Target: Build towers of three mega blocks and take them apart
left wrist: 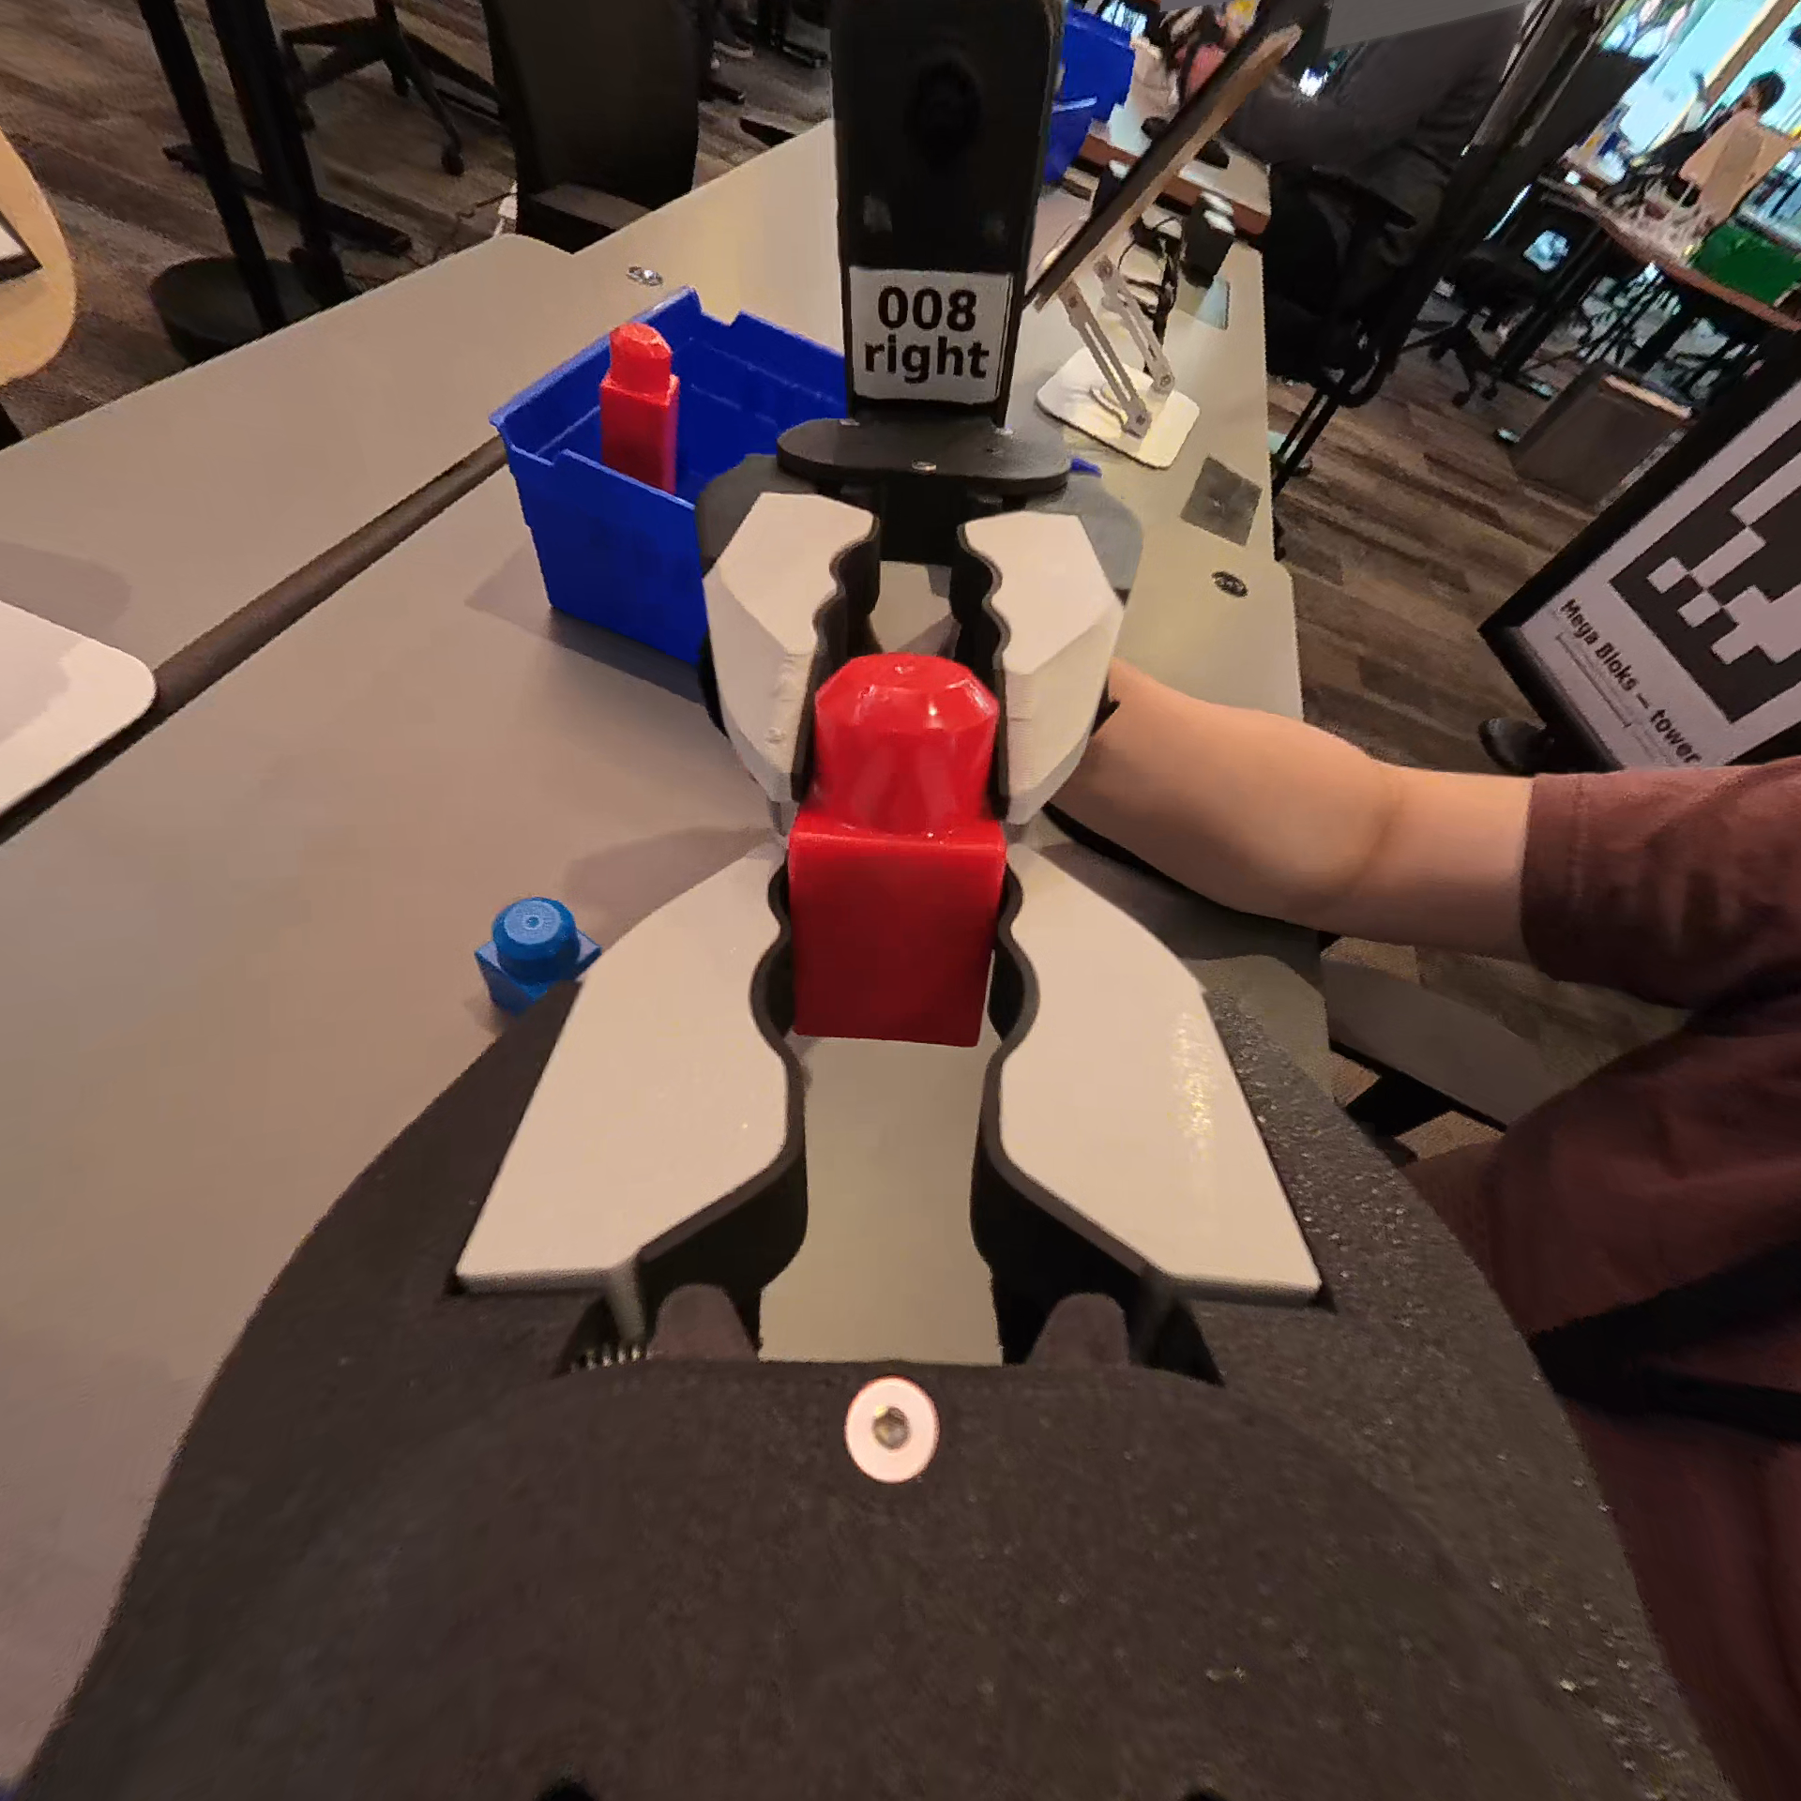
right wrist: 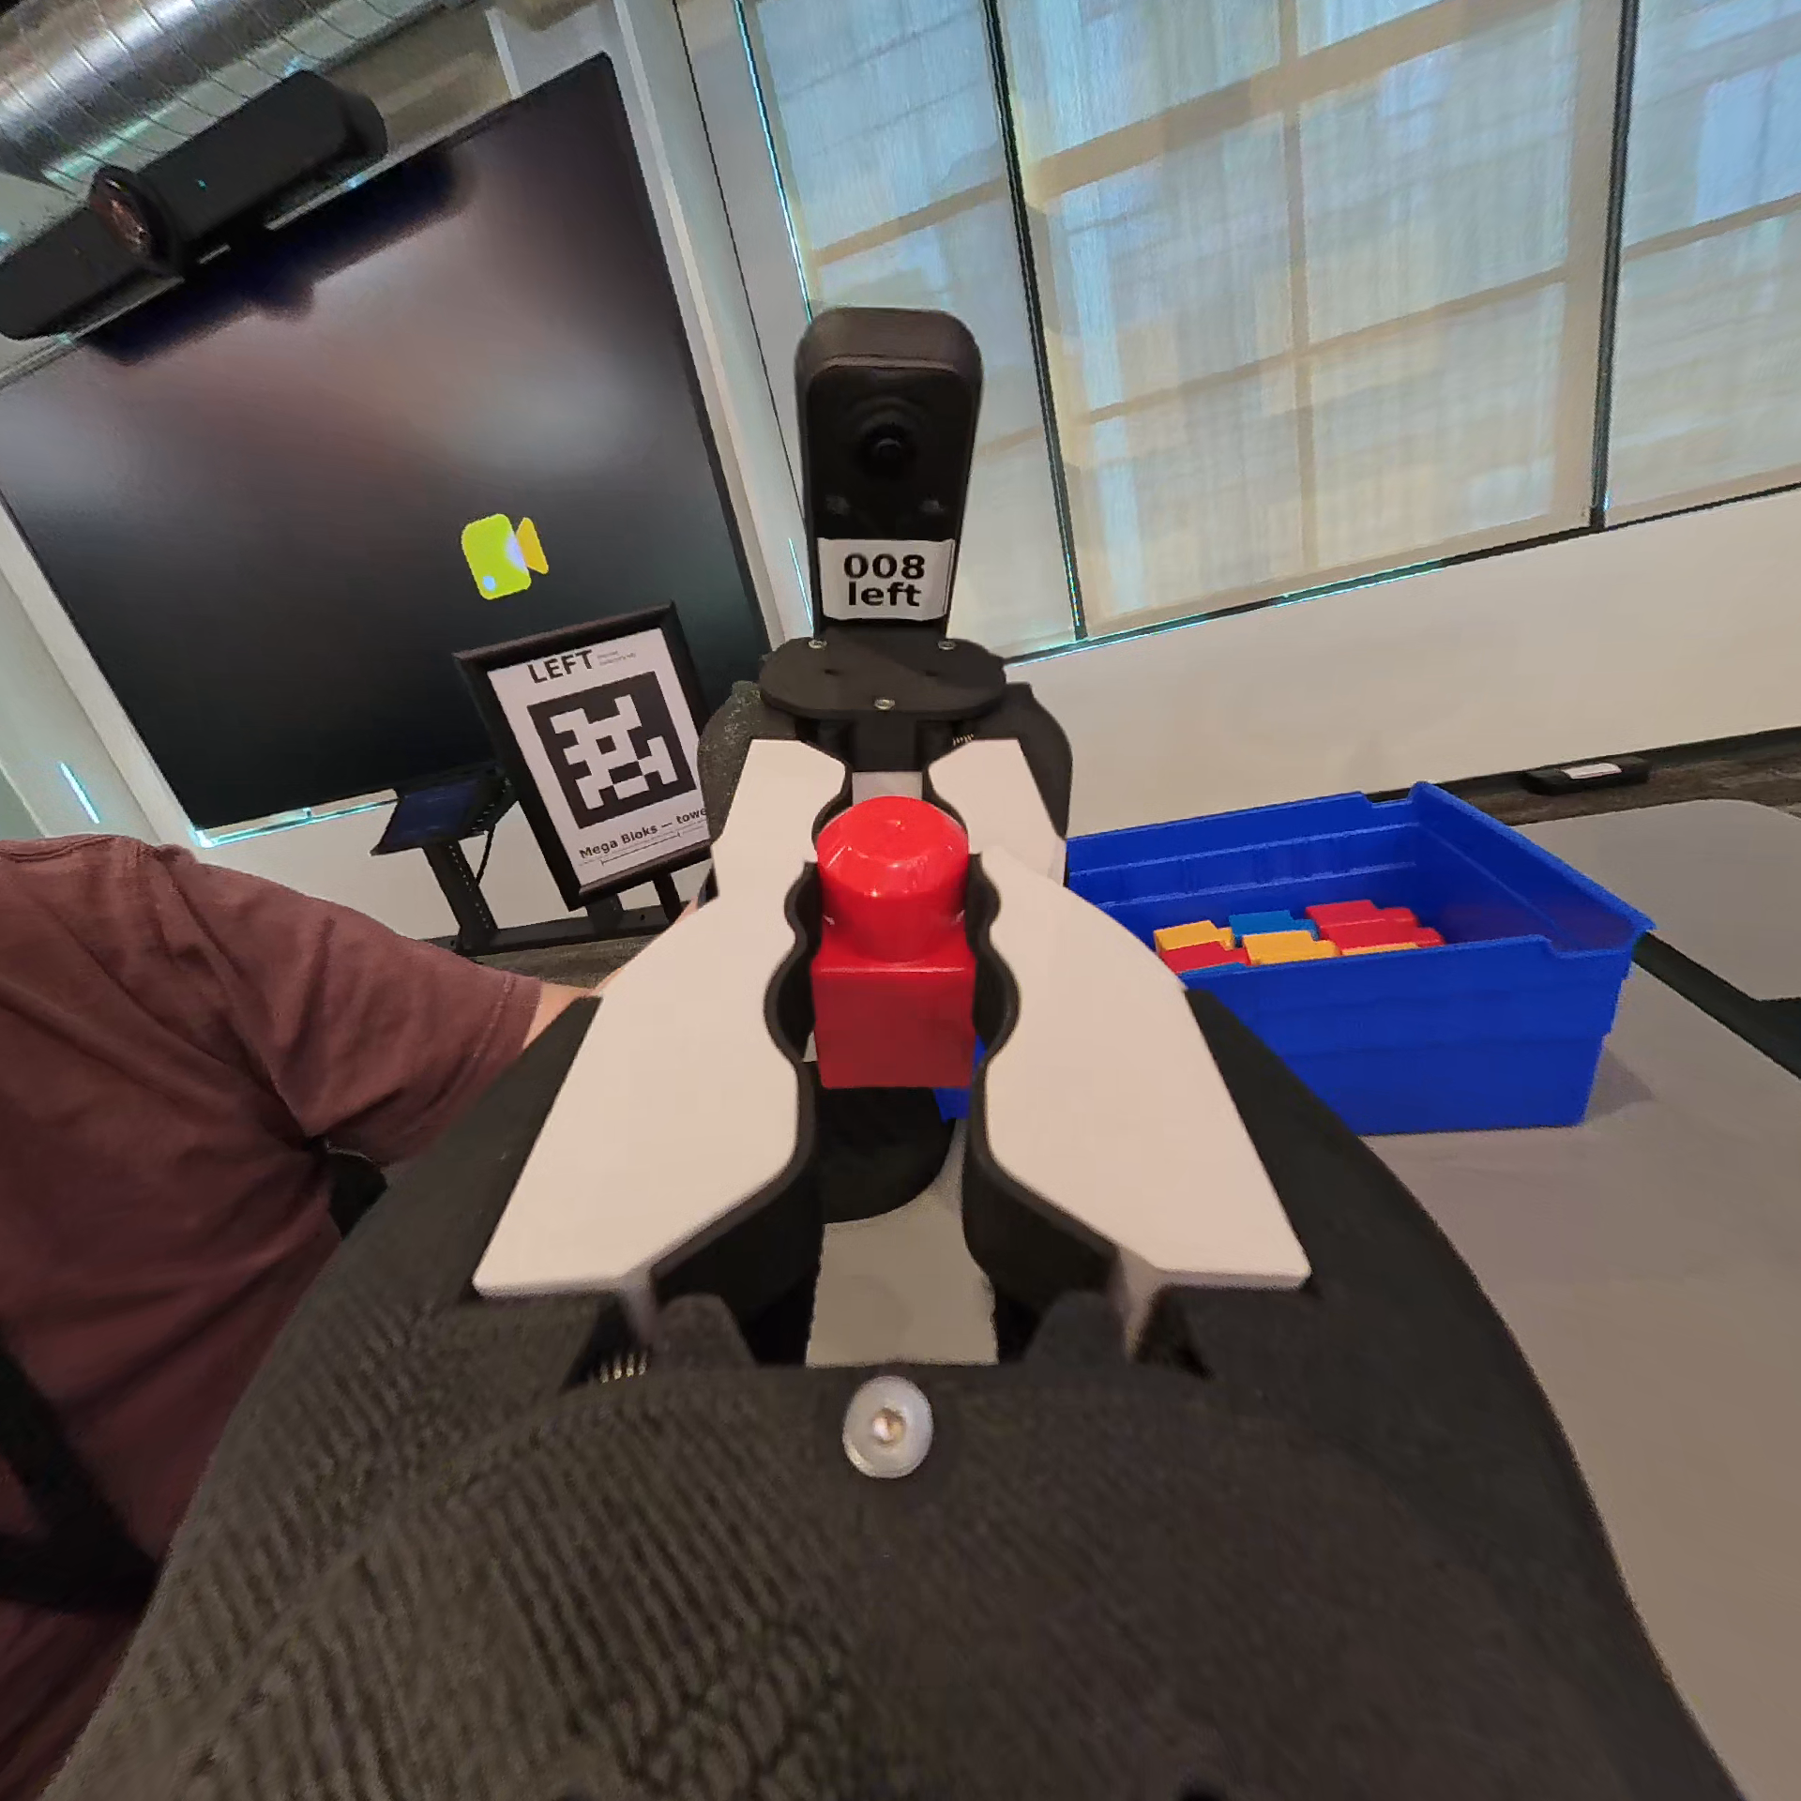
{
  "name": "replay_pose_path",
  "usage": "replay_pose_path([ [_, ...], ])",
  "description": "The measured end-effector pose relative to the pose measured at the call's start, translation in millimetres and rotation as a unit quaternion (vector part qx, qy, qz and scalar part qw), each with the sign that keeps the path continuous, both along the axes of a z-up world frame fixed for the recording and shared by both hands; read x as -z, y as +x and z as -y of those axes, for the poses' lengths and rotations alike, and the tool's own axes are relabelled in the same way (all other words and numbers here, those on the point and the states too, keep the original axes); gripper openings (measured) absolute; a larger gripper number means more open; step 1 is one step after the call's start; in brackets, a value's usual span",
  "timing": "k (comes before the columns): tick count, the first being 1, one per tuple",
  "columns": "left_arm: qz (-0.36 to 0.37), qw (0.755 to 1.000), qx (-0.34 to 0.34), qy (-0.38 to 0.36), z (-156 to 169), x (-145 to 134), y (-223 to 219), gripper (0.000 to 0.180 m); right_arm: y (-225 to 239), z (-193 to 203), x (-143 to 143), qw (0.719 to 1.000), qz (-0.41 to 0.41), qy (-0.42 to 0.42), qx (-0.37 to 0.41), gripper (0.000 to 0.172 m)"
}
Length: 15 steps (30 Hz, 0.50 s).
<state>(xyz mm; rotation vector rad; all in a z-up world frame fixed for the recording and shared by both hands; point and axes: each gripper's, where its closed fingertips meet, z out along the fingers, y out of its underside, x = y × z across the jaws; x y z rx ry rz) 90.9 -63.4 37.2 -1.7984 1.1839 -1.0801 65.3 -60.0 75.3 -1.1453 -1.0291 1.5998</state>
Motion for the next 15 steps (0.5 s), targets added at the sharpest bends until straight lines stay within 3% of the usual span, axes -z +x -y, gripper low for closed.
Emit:
replay_pose_path([
  [3, -0.014, 1.000, 0.004, 0.020, -7.1, -5.0, 1.4, 0.036, 5.8, -7.5, -5.4, 0.999, -0.012, 0.013, 0.030, 0.030],
  [5, -0.017, 0.999, 0.000, 0.040, -17.1, -17.1, -1.5, 0.036, 13.3, -22.4, -10.2, 0.995, -0.017, 0.024, 0.093, 0.052],
  [7, 0.006, 0.998, -0.013, 0.060, -29.5, -40.1, -7.9, 0.036, 21.6, -42.3, -2.2, 0.986, 0.015, 0.036, 0.161, 0.053],
  [9, 0.056, 0.995, -0.033, 0.082, -40.6, -67.7, -19.9, 0.036, 28.6, -67.5, 24.1, 0.968, 0.098, 0.039, 0.228, 0.054],
  [11, 0.123, 0.988, -0.039, 0.089, -41.8, -89.6, -36.7, 0.036, 34.9, -87.3, 68.4, 0.935, 0.229, 0.039, 0.269, 0.057],
  [13, 0.179, 0.978, -0.051, 0.094, -44.3, -102.2, -54.3, 0.036, 38.0, -93.5, 106.0, 0.906, 0.321, 0.050, 0.270, 0.057],
  [15, 0.185, 0.977, -0.055, 0.092, -45.5, -103.2, -66.2, 0.036, 36.0, -95.5, 130.6, 0.895, 0.358, 0.047, 0.263, 0.056],
])
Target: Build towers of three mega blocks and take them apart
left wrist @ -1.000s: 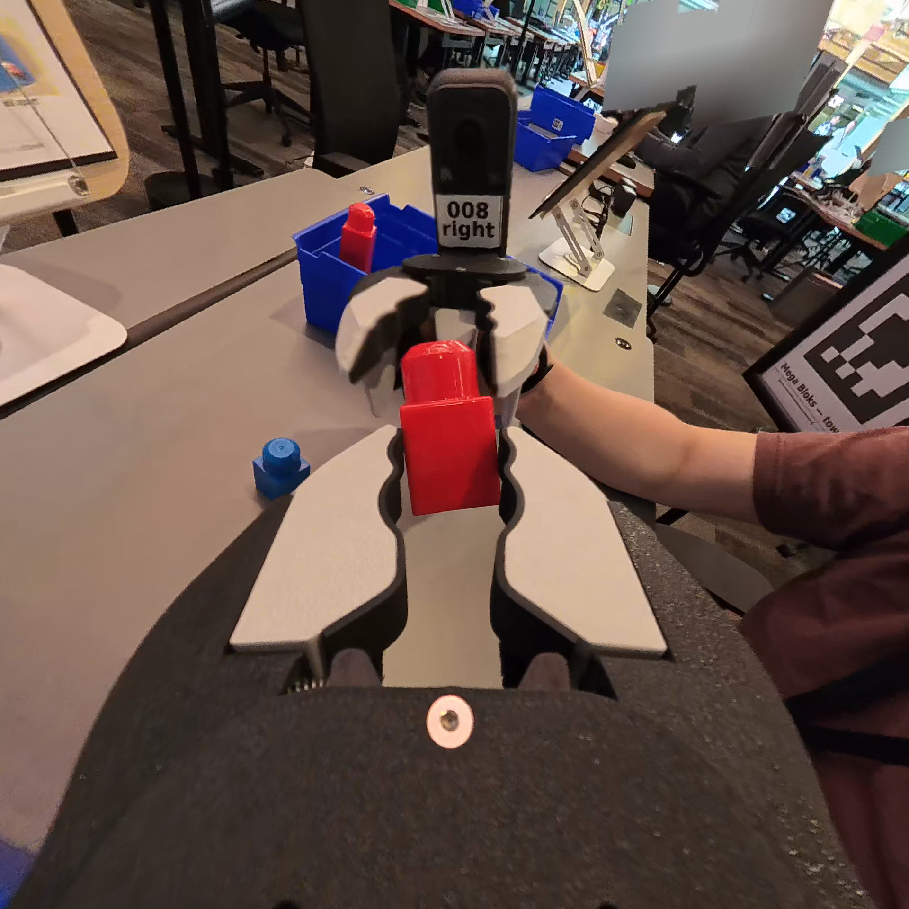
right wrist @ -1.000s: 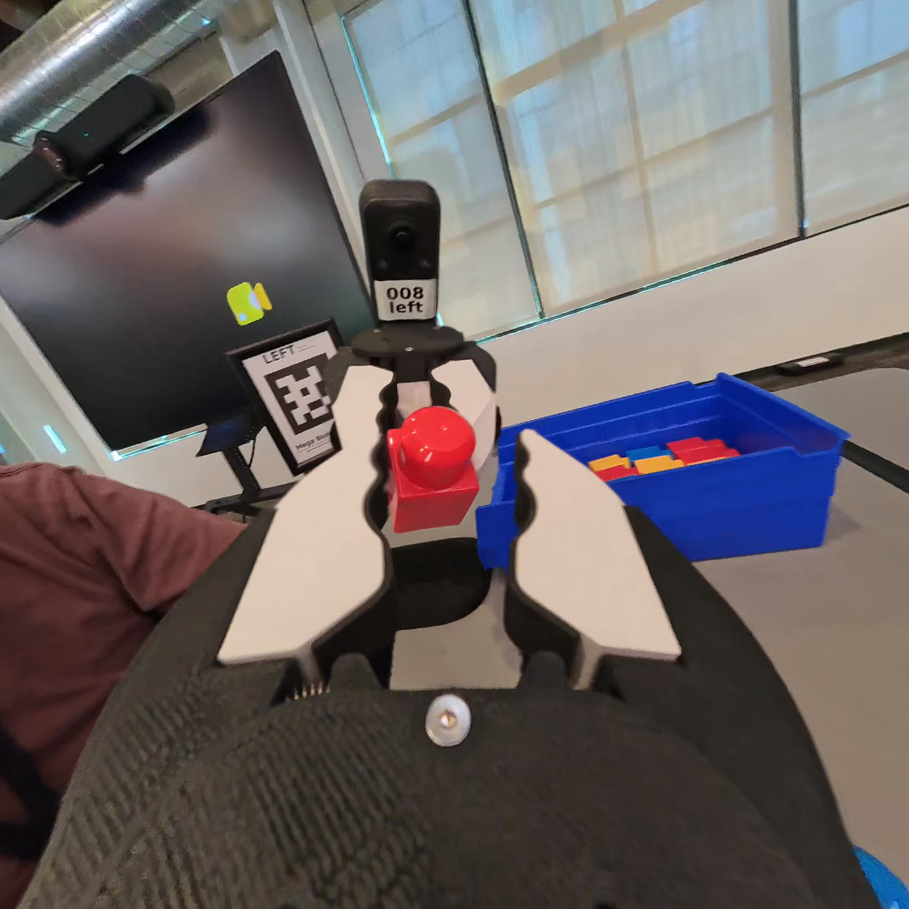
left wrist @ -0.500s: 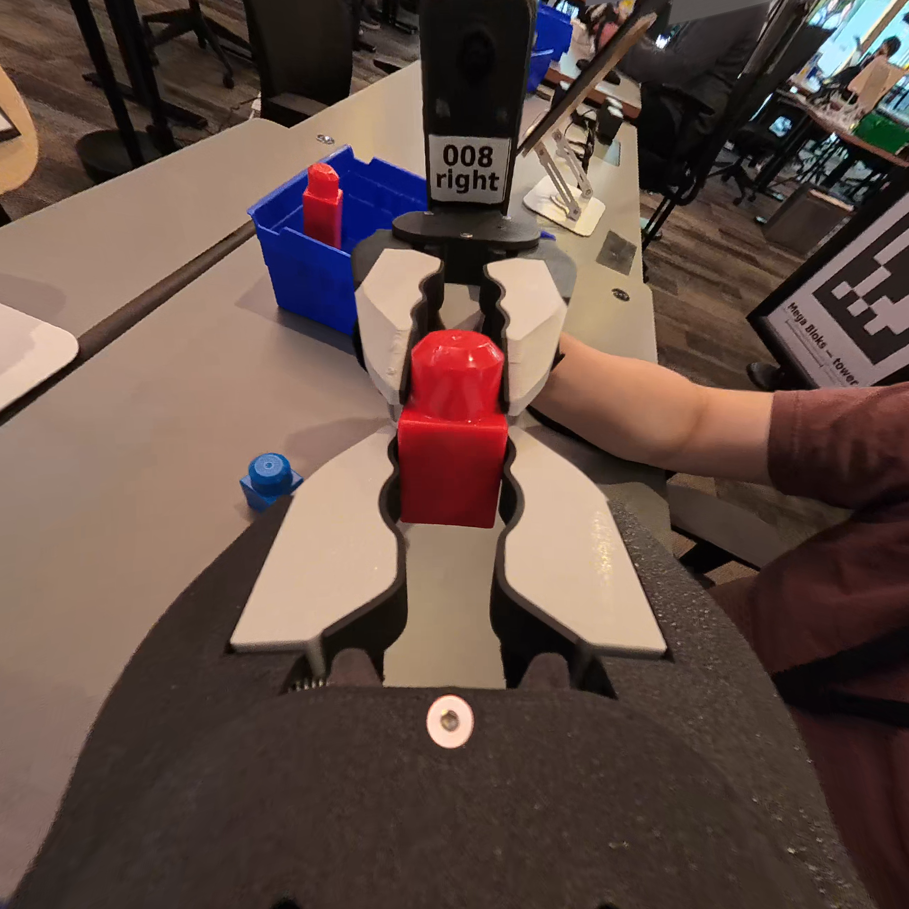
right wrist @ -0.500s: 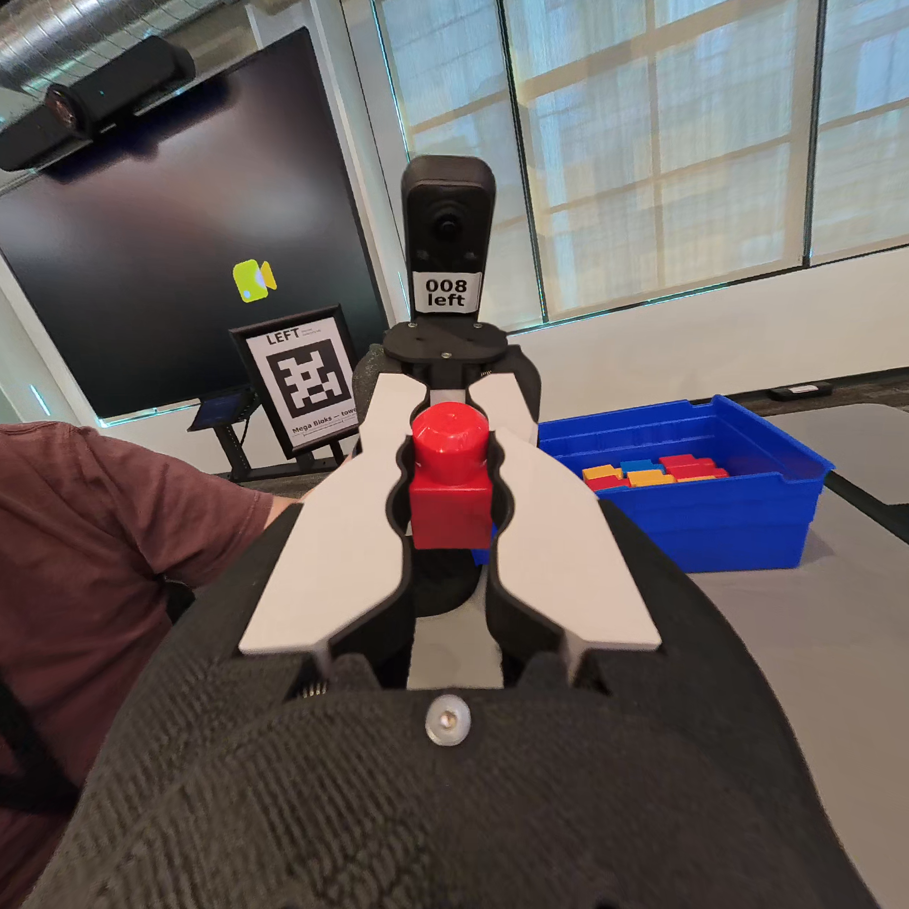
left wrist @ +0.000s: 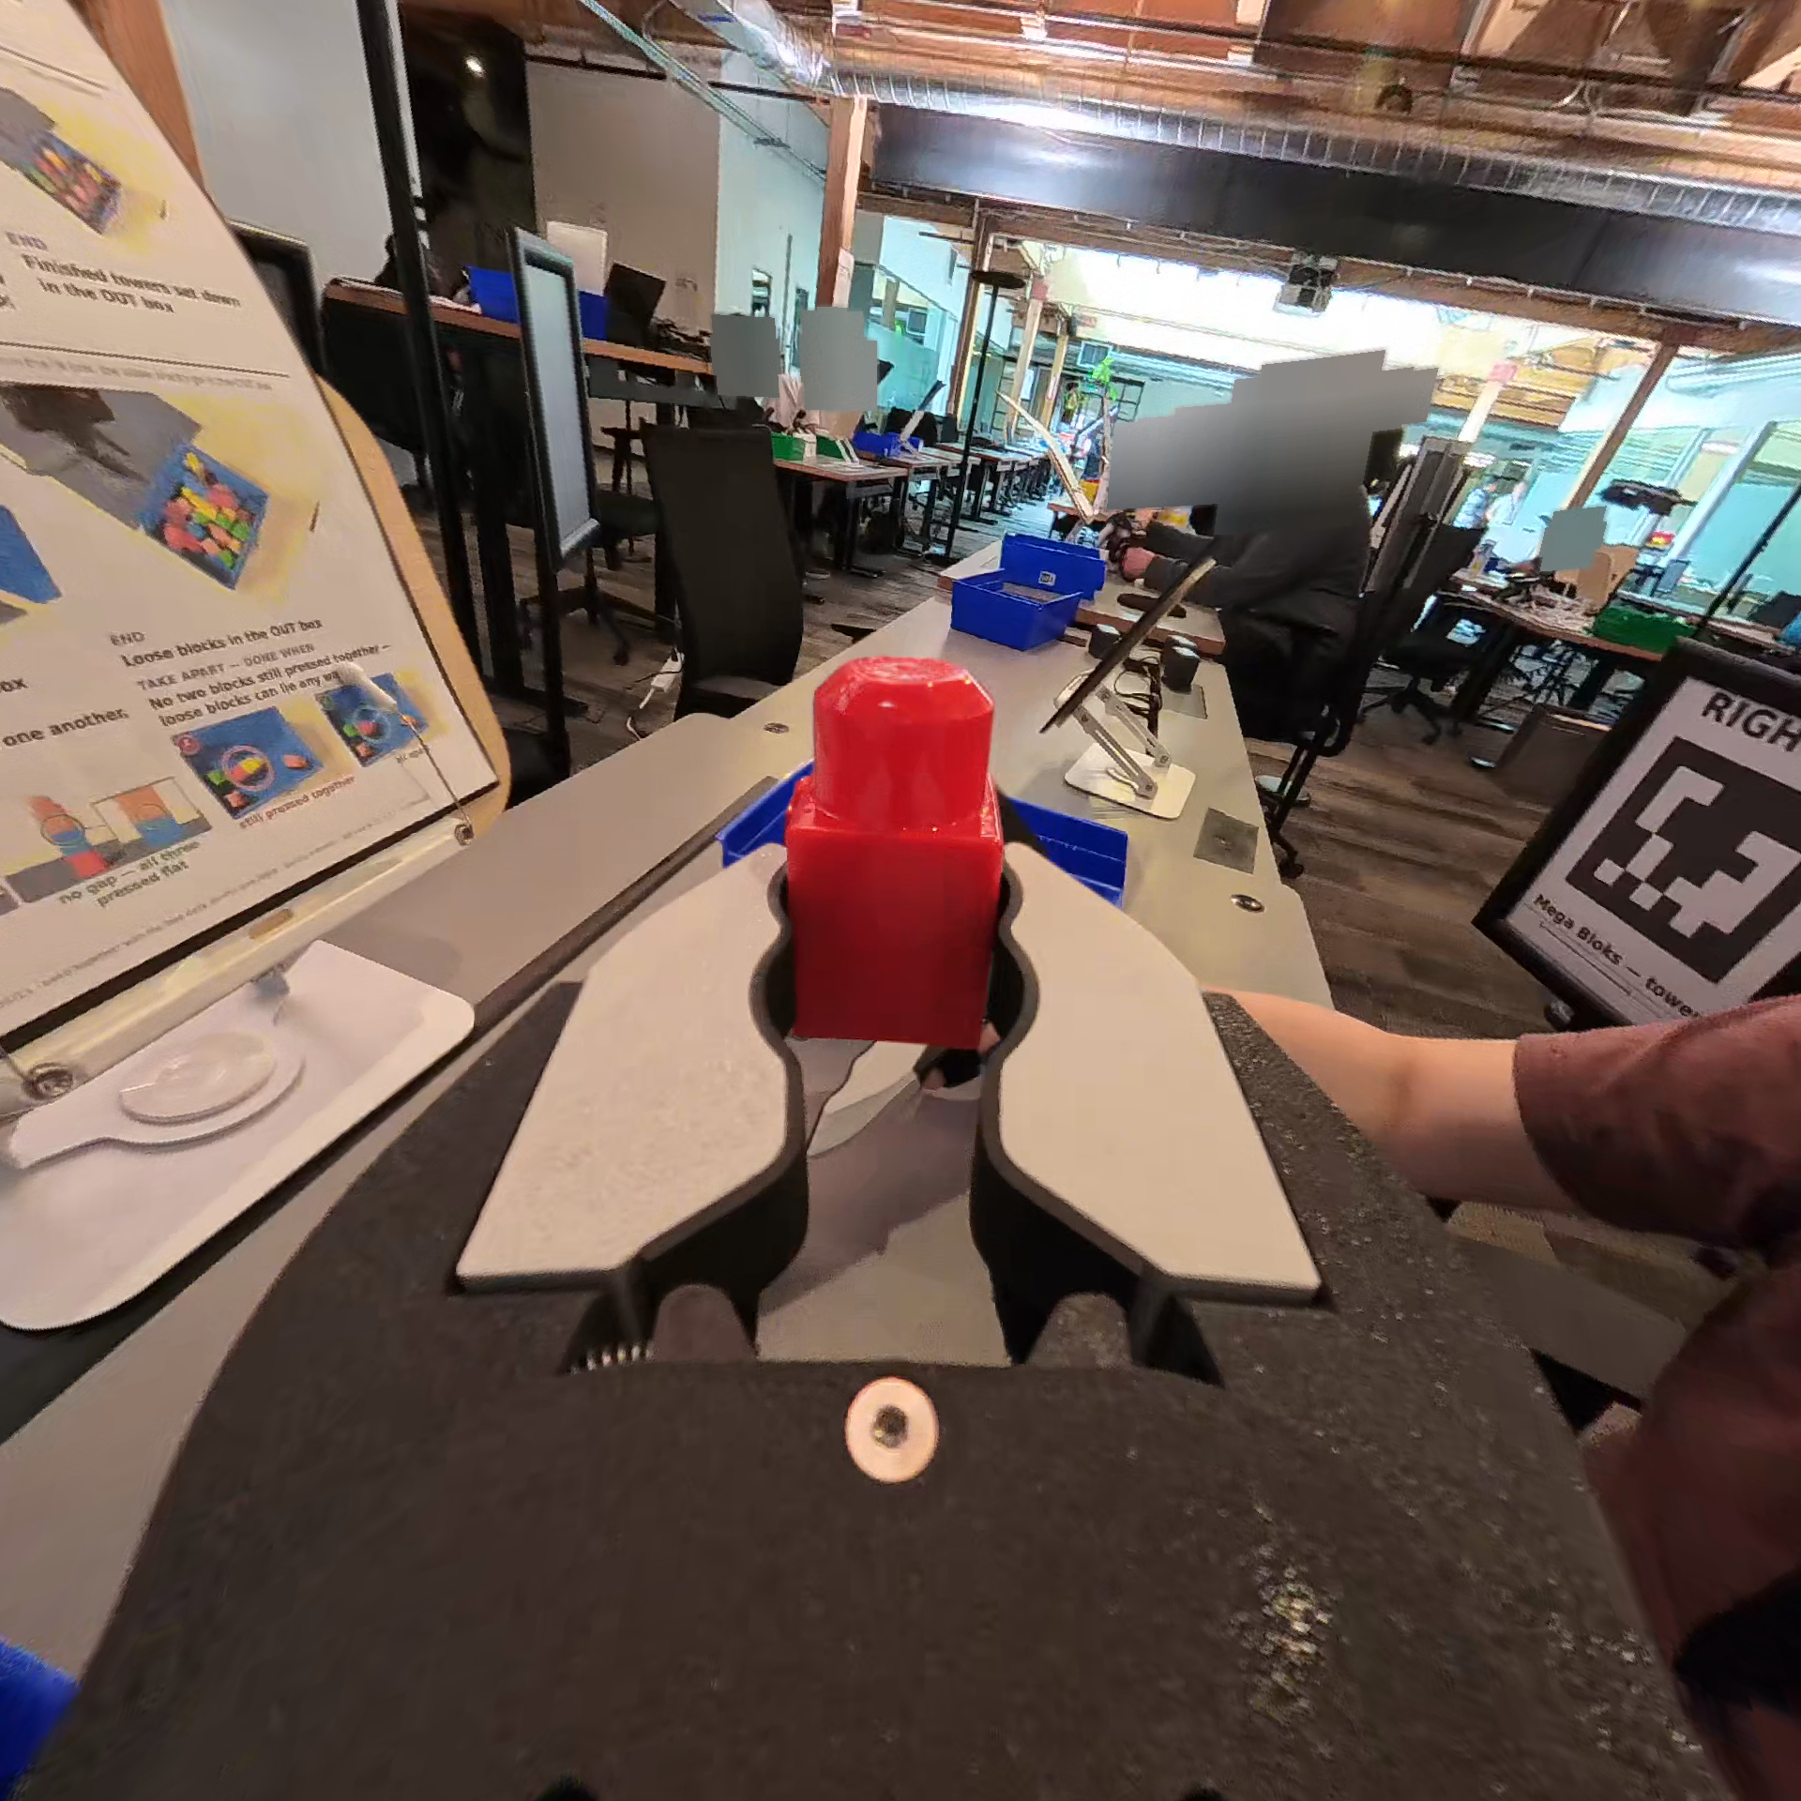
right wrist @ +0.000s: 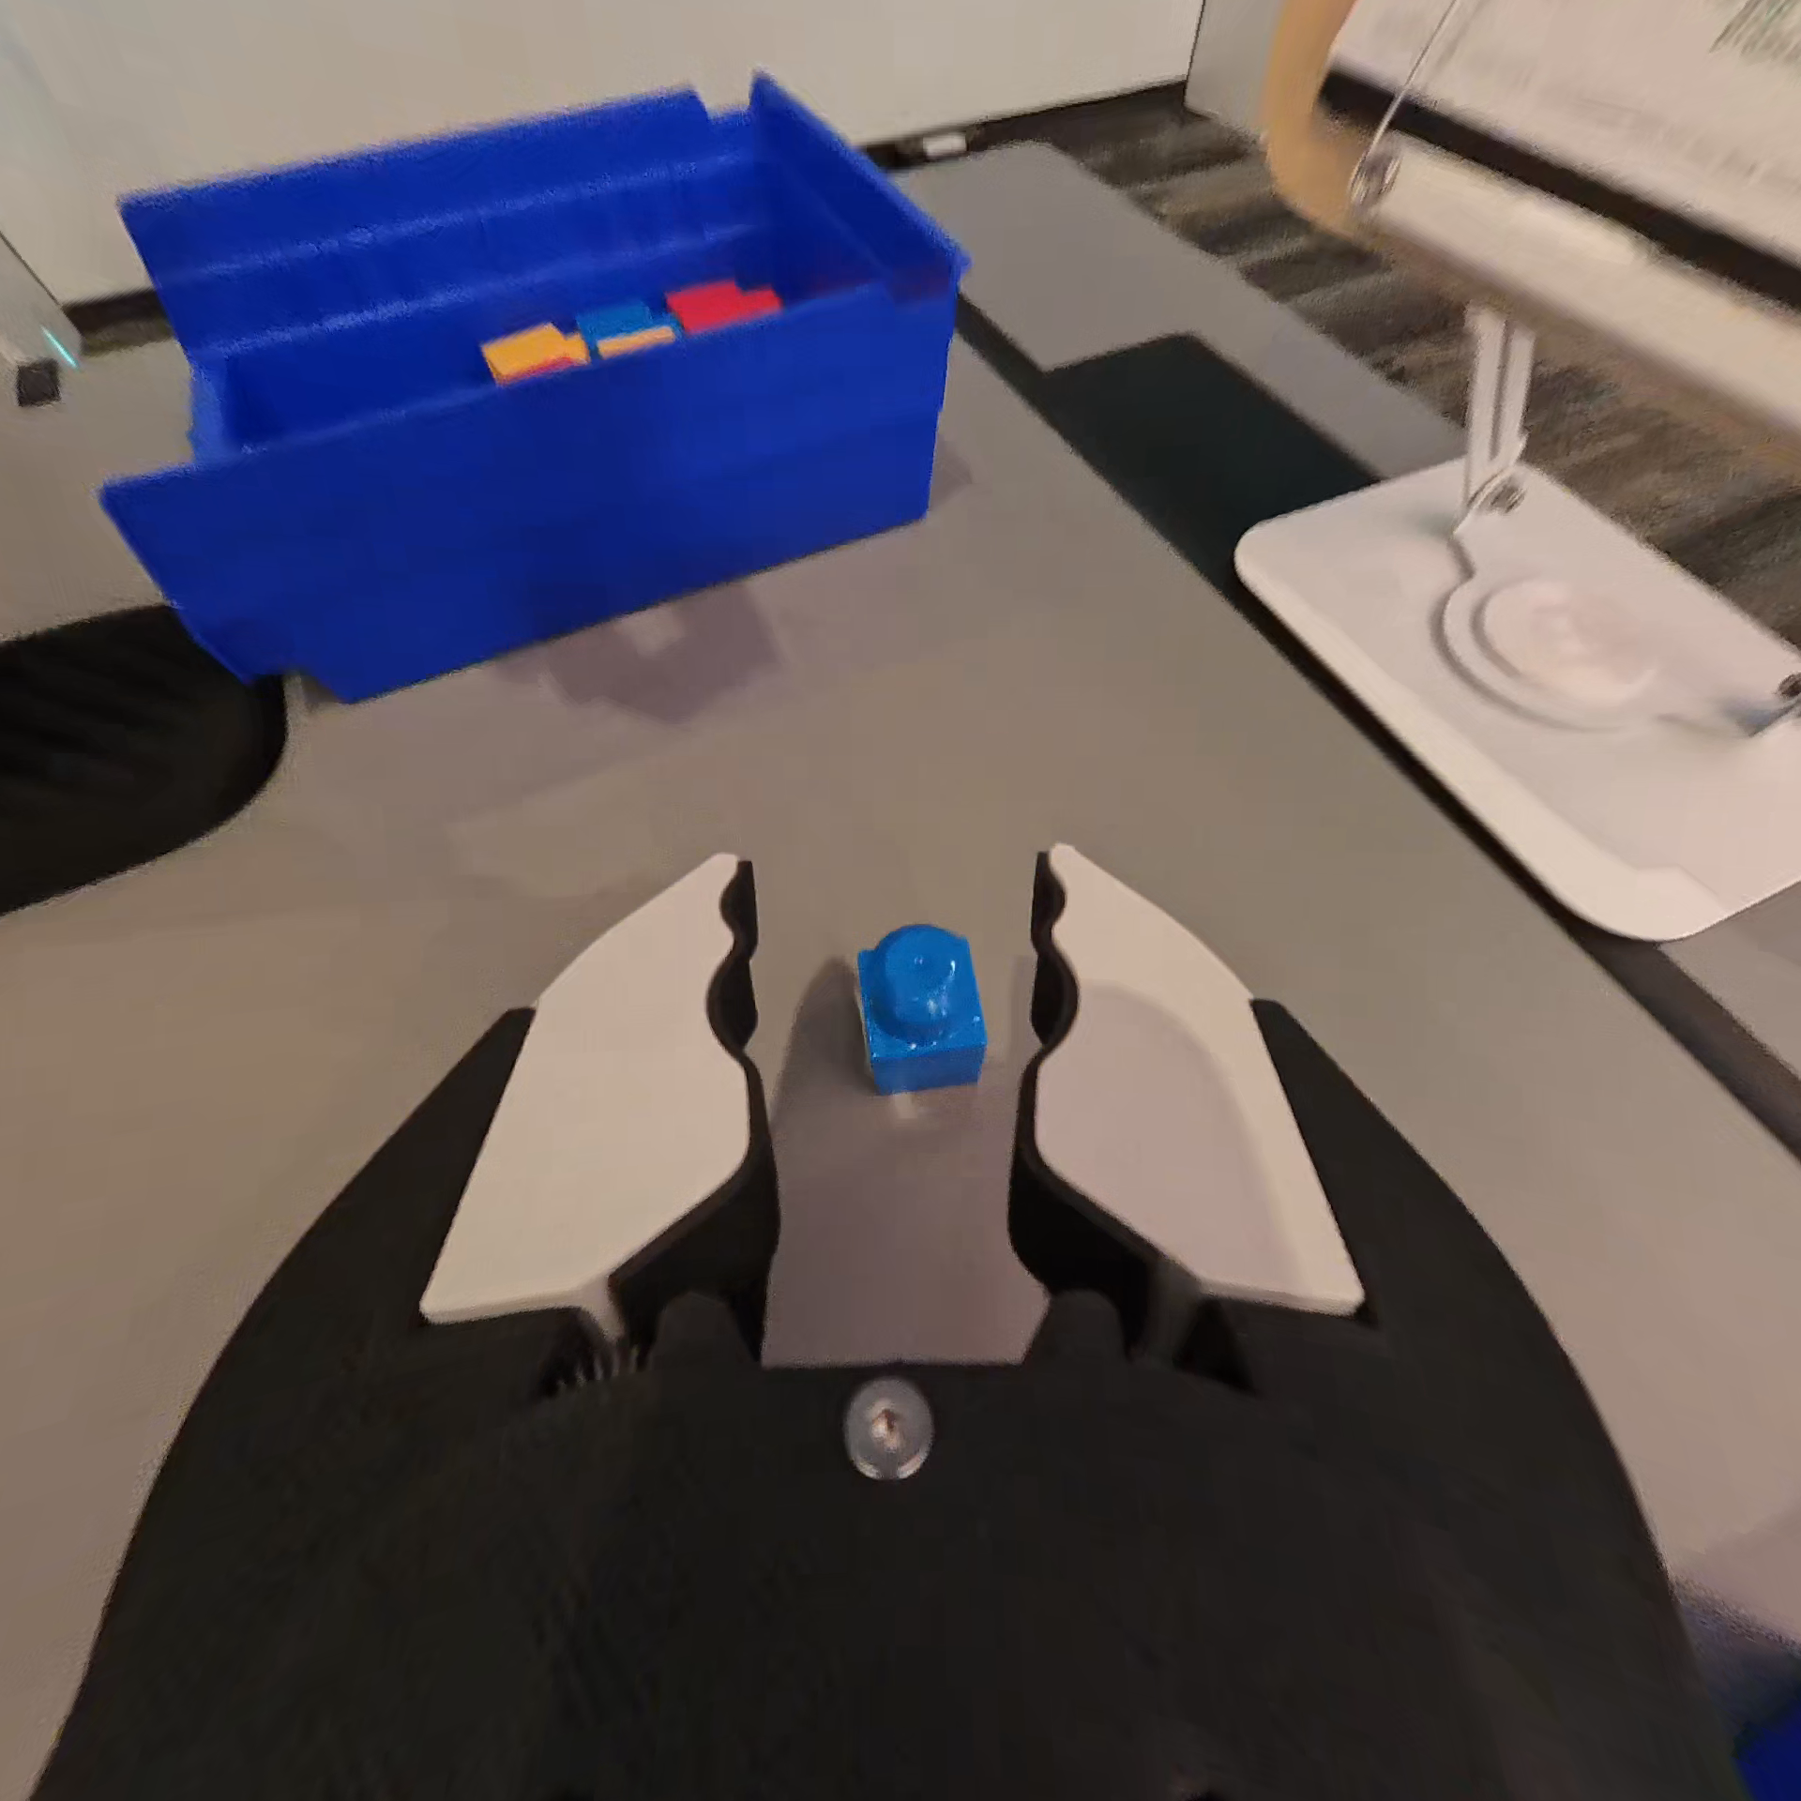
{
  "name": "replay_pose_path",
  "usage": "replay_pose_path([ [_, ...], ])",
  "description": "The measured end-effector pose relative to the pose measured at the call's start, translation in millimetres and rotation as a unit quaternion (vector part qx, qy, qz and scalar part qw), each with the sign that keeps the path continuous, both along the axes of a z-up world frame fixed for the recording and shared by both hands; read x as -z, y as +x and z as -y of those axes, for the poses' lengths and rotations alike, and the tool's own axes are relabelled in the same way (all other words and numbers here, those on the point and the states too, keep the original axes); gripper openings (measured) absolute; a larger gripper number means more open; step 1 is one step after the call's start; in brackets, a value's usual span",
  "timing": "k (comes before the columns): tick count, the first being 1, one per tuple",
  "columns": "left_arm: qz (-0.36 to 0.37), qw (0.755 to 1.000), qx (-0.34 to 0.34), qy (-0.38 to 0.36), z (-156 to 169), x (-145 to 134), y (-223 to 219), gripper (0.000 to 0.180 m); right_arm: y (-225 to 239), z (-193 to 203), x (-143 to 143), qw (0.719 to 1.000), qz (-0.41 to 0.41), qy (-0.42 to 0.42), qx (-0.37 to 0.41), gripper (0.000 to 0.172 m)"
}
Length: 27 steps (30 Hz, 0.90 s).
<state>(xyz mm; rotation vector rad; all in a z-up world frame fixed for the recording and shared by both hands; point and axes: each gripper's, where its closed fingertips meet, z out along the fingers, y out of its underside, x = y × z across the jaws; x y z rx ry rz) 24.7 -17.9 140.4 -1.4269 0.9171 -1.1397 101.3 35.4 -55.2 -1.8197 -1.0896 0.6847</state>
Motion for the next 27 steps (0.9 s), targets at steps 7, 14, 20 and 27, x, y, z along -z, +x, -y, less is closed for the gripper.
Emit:
replay_pose_path([
  [7, 0.041, 0.998, 0.019, 0.036, 16.7, -20.8, -9.9, 0.036, 3.4, -5.6, 68.2, 0.992, 0.118, -0.038, 0.018, 0.063],
  [14, 0.032, 0.998, 0.054, 0.014, 15.9, -3.5, 9.4, 0.036, 7.1, -6.7, 95.2, 0.990, 0.118, -0.075, 0.015, 0.038],
  [20, -0.010, 0.995, 0.098, -0.032, 14.1, 30.5, 41.7, 0.036, 14.6, 6.1, -53.2, 0.995, -0.083, -0.028, 0.040, 0.037],
  [27, -0.082, 0.980, 0.168, -0.072, 35.8, 80.9, 101.1, 0.036, 65.9, 68.7, -171.2, 0.959, -0.273, -0.048, -0.056, 0.036],
])
